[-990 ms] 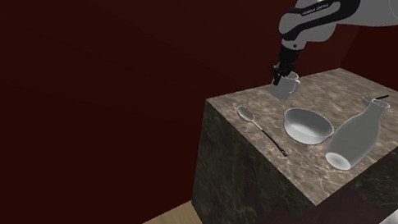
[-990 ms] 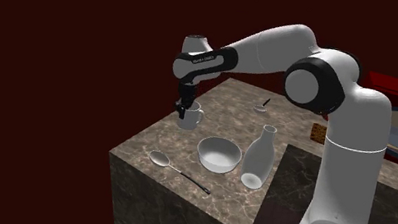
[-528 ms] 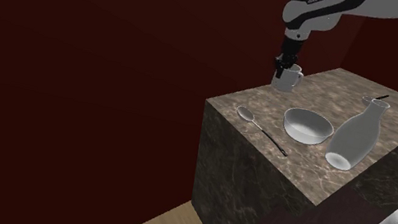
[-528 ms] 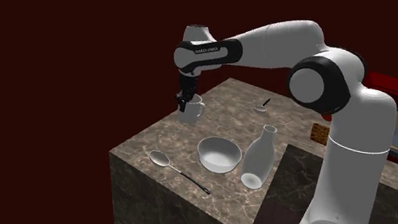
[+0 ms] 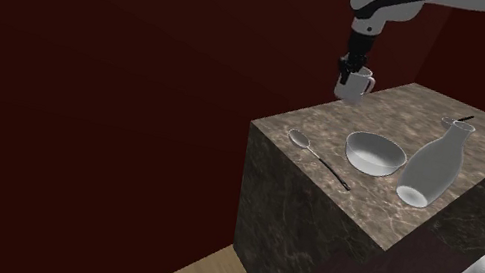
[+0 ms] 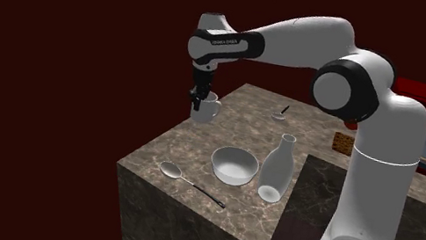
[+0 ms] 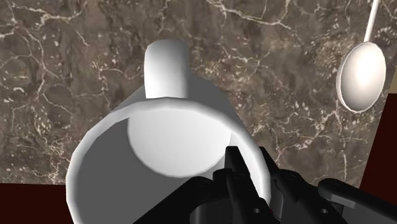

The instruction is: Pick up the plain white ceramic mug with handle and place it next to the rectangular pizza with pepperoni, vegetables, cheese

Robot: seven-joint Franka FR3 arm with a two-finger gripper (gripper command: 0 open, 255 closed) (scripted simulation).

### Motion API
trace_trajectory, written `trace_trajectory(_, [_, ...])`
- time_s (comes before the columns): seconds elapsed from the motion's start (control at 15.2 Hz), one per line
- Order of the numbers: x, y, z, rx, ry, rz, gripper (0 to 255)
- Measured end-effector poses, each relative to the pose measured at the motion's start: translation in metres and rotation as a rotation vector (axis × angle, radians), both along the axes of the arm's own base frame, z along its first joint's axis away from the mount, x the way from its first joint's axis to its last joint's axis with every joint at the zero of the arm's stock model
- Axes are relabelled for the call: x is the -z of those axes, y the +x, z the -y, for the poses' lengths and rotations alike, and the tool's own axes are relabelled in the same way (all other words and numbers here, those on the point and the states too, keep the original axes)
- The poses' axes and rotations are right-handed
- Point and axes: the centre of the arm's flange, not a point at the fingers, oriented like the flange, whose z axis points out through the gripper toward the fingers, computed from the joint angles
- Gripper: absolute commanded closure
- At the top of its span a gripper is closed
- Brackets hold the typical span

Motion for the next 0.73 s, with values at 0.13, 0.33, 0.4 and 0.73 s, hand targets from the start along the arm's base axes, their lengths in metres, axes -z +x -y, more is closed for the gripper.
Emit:
trace_trajectory(0.13, [-0.011,0.0,0.001,0.0,0.0,0.0,255])
trace_trajectory(0.33, [-0.024,0.001,0.0,0.0,0.0,0.0,255])
trace_trajectory(0.4, [-0.027,-0.004,0.003,0.0,0.0,0.0,255])
trace_trajectory(0.73, [-0.032,-0.042,0.053,0.001,0.0,-0.001,255])
